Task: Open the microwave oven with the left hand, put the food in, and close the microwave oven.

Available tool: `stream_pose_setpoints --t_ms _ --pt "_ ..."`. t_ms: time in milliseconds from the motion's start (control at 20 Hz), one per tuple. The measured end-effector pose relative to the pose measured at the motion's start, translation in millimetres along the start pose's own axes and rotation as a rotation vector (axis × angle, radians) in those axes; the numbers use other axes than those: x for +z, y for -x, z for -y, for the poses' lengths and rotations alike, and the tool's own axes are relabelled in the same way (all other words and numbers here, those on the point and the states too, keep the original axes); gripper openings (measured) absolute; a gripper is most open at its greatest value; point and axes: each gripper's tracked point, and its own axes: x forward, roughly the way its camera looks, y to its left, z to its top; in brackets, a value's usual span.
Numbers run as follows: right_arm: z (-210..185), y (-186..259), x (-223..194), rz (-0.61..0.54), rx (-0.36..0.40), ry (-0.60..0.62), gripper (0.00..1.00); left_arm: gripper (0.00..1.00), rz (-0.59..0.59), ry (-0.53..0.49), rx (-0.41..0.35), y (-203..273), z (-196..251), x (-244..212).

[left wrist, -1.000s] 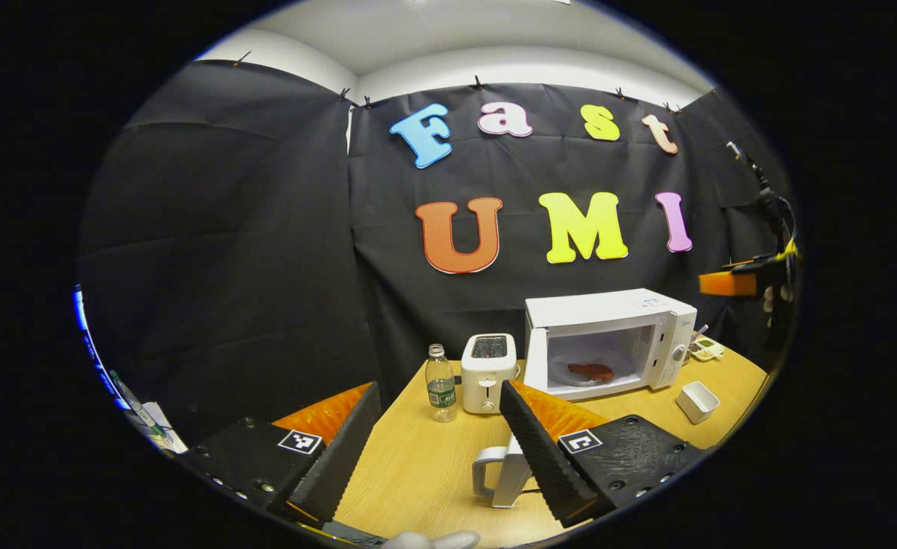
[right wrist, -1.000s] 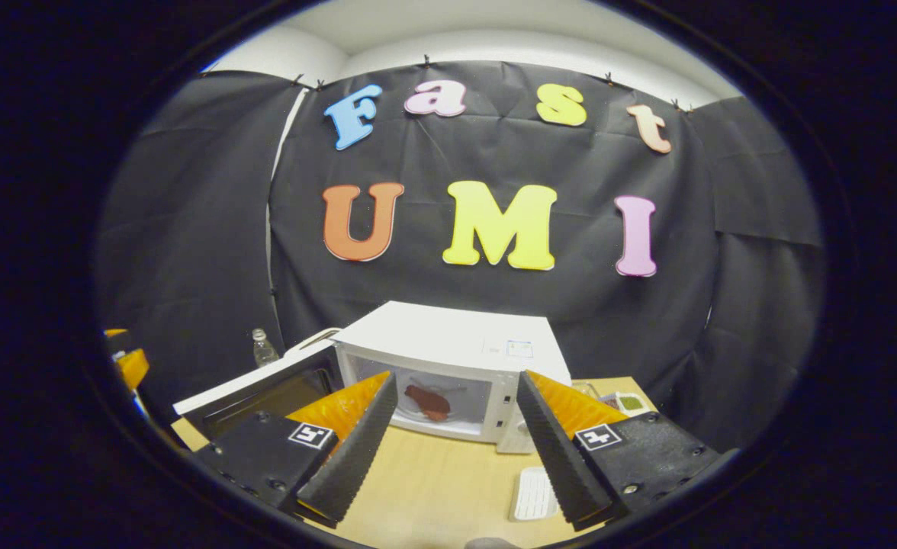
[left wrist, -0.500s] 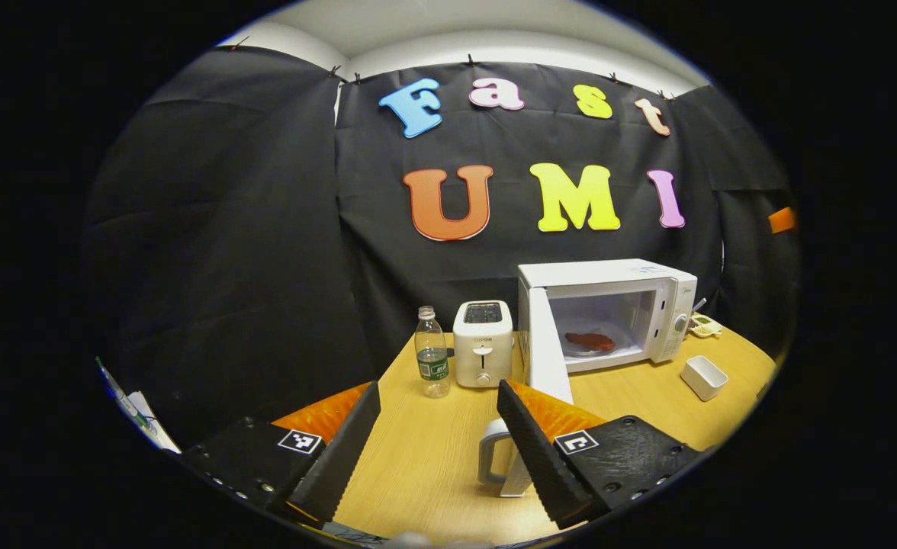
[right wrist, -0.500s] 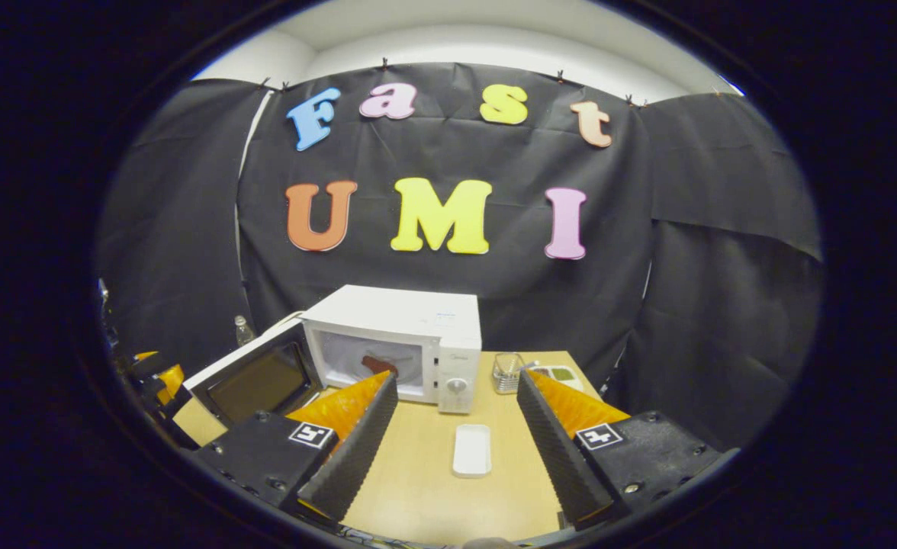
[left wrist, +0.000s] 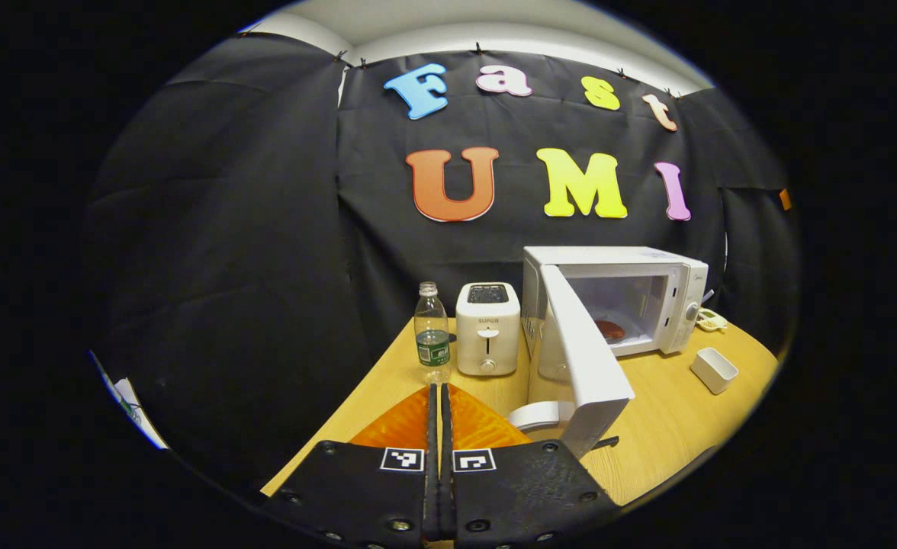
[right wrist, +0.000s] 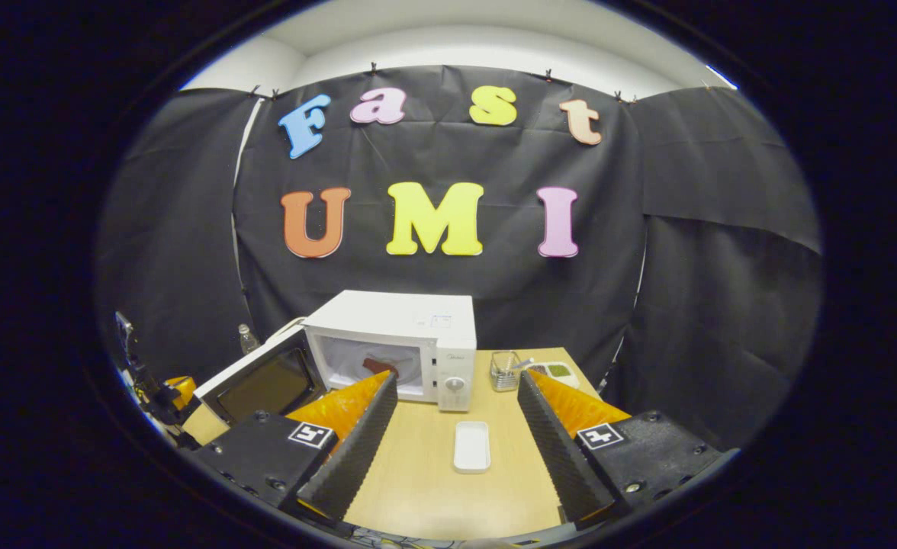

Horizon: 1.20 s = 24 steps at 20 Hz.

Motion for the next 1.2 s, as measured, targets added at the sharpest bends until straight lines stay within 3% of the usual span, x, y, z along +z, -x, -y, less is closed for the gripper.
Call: stream_pose_setpoints --t_ms 100,150,200,250,350,400,450,500,1150,1200 --pt "4.2 0.3 -4.2 -0.016 -0.002 0.003 0.96 0.0 -0.022 -0.002 -0.011 -9.7 5.8 -10.3" --pt "7.8 0.8 -5.3 -0.019 -0.005 0.004 1.0 0.0 -0.021 -0.005 -0.015 -12.8 8.8 -11.4" --pt "12.1 1.5 -7.8 -0.023 -0.01 0.005 0.96 0.0 -0.017 -0.017 -0.005 -17.8 10.1 -10.2" --pt "15.3 2.8 -8.7 -0.026 -0.011 0.001 1.0 0.0 -0.012 -0.022 -0.014 -16.1 13.6 -9.0" --pt "22.5 1.1 -11.7 -0.035 -0.014 -0.004 0.96 0.0 -0.01 -0.019 -0.037 -13.9 25.8 -8.8" --pt "26.6 0.3 -14.6 -0.04 -0.017 -0.005 0.96 0.1 -0.014 -0.029 -0.045 -16.0 32.5 -10.7" --pt "30.4 -0.5 -16.0 -0.047 -0.018 -0.007 0.95 0.0 -0.015 -0.033 -0.056 -13.6 41.7 -11.3" --pt "33.4 -1.9 -18.0 -0.051 -0.015 -0.01 1.0 0.0 -0.015 -0.035 -0.061 -14.5 50.2 -11.7" --pt "89.7 -42.7 -26.6 -0.076 0.065 0.001 1.0 0.0 0.005 -0.08 -0.252 -25.2 237.3 9.8" --pt "94.7 -47.6 -26.6 -0.072 0.078 0.011 0.96 0.0 0.006 -0.087 -0.258 -29.7 250.7 12.1"
